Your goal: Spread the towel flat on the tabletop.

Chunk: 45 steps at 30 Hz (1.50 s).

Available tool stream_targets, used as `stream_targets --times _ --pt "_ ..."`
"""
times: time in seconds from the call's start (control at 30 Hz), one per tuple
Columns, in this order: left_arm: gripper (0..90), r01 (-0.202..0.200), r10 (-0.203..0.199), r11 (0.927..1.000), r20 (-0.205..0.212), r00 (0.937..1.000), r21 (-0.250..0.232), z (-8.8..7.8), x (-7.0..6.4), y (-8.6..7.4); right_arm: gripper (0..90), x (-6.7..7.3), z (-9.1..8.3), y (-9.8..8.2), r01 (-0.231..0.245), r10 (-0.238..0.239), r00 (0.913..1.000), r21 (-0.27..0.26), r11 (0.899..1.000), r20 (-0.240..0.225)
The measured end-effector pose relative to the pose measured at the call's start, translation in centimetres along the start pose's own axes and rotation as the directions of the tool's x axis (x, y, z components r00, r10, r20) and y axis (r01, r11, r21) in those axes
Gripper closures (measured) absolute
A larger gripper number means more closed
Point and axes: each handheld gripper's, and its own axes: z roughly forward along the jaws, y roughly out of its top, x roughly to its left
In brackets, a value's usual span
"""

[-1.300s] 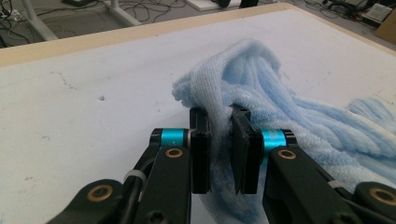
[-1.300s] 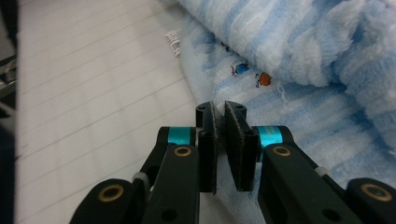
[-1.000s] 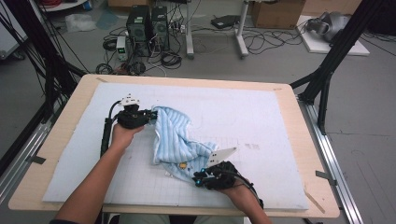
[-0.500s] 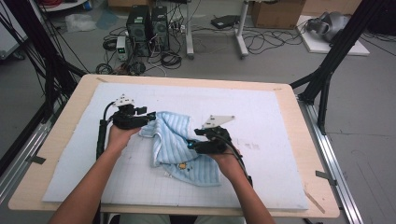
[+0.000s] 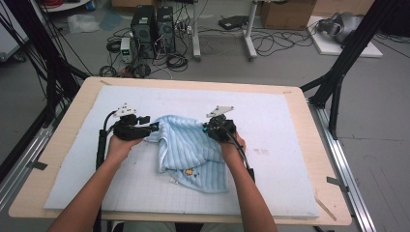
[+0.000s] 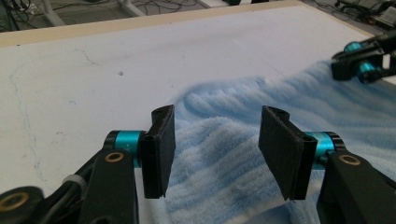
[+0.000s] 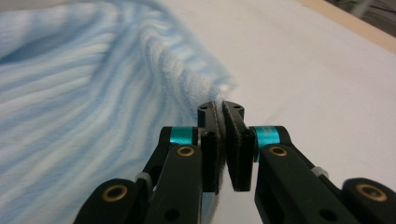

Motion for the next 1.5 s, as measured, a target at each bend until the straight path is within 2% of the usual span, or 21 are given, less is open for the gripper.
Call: stream_targets --times 0.17,0.23,0.27,0.3,0.33,0.4,0.43,0.5,0.53,0.6,0.63,0.67,0.7,0.83,1.0,1.13,1.23,1.27,1.33,1.43,1.5 --pt "45.1 -0.002 0.001 1.0 0.012 0.9999 0.009 -0.1 -0.3 -0.1 85.4 -1.9 0.1 -0.7 -0.065 0.066 0.9932 -0.015 0.998 0.096" --pt "44.6 -0.01 0.009 0.9998 0.024 0.9997 0.014 -0.3 -0.5 -0.1 85.5 -3.5 0.0 -1.5 -0.128 0.128 0.969 -0.016 0.992 0.211" --pt "44.6 -0.01 0.009 0.9998 0.024 0.9997 0.014 -0.3 -0.5 -0.1 85.5 -3.5 0.0 -1.5 -0.128 0.128 0.969 -0.016 0.992 0.211" --pt "44.3 -0.014 0.014 0.9998 0.033 0.9994 0.017 -0.3 -0.7 0.0 85.6 -4.5 -0.3 -2.0 -0.174 0.175 0.9399 -0.029 0.984 0.293" --pt "44.3 -0.018 0.017 0.9997 0.04 0.9991 0.018 -0.3 -0.9 0.0 85.6 -4.5 -0.3 -2.0 -0.174 0.175 0.9399 -0.029 0.984 0.293" --pt "43.6 -0.029 0.028 0.9994 0.063 0.9976 0.018 -0.4 -1.3 0.1 85.5 -5.7 -1.1 -2.6 -0.234 0.241 0.9008 -0.062 0.97 0.361" --pt "43.4 -0.04 0.038 0.9991 0.095 0.9948 0.015 -0.3 -1.8 0.2 84.8 -6.0 -1.3 -2.8 -0.252 0.258 0.9 -0.062 0.966 0.351" --pt "43.4 -0.041 0.04 0.999 0.12 0.992 0.014 -0.2 -2.0 0.2 82.8 -6.1 -1.4 -3.0 -0.254 0.259 0.9031 -0.059 0.965 0.343" --pt "42.6 -0.047 0.045 0.9988 0.143 0.9888 0.014 -0.1 -2.3 0.2 74.5 -5.8 -1.7 -3.1 -0.239 0.25 0.912 -0.075 0.968 0.325" --pt "42.0 -0.057 0.053 0.9983 0.187 0.9809 0.014 0.1 -3.0 0.2 70.2 -5.7 -2.0 -3.1 -0.229 0.246 0.9184 -0.09 0.969 0.31" --pt "40.7 -0.066 0.062 0.9977 0.207 0.9765 0.013 0.1 -3.3 0.2 63.4 -5.4 -2.8 -3.2 -0.214 0.238 0.9283 -0.111 0.97 0.286" --pt "40.7 -0.071 0.066 0.9974 0.22 0.9732 0.012 0.2 -3.6 0.3 63.4 -5.4 -2.8 -3.2 -0.214 0.238 0.9283 -0.111 0.97 0.286" --pt "39.0 -0.07 0.065 0.9974 0.236 0.9695 0.015 0.3 -3.9 0.3 58.9 -5.0 -3.8 -3.5 -0.186 0.215 0.9372 -0.128 0.974 0.275" --pt "38.2 -0.085 0.071 0.9956 0.271 0.9599 0.04 1.5 -5.3 0.4 51.1 -4.1 -5.8 -4.4 -0.181 0.21 0.9518 -0.145 0.973 0.223" --pt "37.1 -0.098 0.072 0.992 0.279 0.9577 0.08 3.0 -6.4 0.1 47.9 -2.7 -7.8 -5.7 -0.162 0.19 0.9641 -0.158 0.974 0.185" --pt "37.7 -0.145 0.093 0.9744 0.275 0.9569 0.172 4.9 -7.2 -0.6 46.4 -1.8 -8.6 -6.9 -0.153 0.178 0.9715 -0.158 0.976 0.157" --pt "69.4 -0.183 0.125 0.9602 0.261 0.9571 0.211 5.7 -7.5 -0.9 45.4 -0.7 -8.9 -8.6 -0.145 0.162 0.9789 -0.134 0.98 0.124" --pt "69.4 -0.202 0.146 0.9579 0.261 0.9543 0.204 5.8 -7.4 -0.9 45.4 -0.7 -8.9 -8.6 -0.145 0.162 0.9789 -0.134 0.98 0.124" --pt "82.6 -0.21 0.165 0.9635 0.252 0.9537 0.166 5.8 -7.3 -0.6 45.3 -0.3 -8.5 -9.1 -0.136 0.147 0.9839 -0.104 0.985 0.103" --pt "83.6 -0.128 0.107 0.9891 0.236 0.9658 0.074 5.1 -6.3 0.0 44.4 -0.1 -8.5 -9.0 -0.128 0.139 0.9859 -0.115 0.985 0.093" --pt "83.9 -0.079 0.074 0.9967 0.207 0.9756 0.019 4.5 -5.1 0.3 44.3 0.1 -8.4 -8.9 -0.127 0.137 0.987 -0.121 0.985 0.083"
